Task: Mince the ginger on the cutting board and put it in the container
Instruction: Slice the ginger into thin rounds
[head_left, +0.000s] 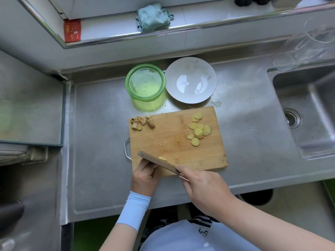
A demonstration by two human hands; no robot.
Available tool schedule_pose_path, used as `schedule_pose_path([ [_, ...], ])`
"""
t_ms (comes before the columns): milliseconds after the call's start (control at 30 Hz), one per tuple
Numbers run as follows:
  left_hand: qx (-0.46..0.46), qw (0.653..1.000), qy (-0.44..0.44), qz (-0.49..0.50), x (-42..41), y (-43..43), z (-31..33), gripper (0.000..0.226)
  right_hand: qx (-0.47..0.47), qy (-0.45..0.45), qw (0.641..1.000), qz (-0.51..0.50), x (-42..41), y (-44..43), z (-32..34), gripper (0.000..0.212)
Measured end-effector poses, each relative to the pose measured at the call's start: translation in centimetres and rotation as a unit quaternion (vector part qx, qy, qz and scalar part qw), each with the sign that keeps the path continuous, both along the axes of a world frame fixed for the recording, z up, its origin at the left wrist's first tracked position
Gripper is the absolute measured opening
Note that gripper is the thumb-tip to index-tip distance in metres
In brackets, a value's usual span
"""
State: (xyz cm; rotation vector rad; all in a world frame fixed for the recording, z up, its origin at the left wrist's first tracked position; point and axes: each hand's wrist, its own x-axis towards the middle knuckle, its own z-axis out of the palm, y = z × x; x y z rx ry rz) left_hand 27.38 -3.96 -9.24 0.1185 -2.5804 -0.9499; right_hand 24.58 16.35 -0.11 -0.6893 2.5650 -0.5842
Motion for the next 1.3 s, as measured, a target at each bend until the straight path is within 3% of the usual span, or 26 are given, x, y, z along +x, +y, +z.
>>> schedule_pose_path([
  [533, 0.009, 1.0, 0.001, 0.001, 0.2, 0.2, -0.4, 0.005, 0.014, -0.039, 0.999, -0.026, 0.0, 0.3, 1.1, 0.024],
  [800, 0.014, 1.0, -0.012, -0.004, -0.1, 0.3, 0.0, 0.022, 0.026, -0.053, 0.998, -0.035, -0.1, 0.1, 1.6, 0.025],
  [1300, 0.035, 0.999, -0.018, 0.011, -0.1, 0.4, 0.1, 0.013, 0.047, -0.066, 0.997, -0.013, -0.8, -0.3, 1.2, 0.025],
])
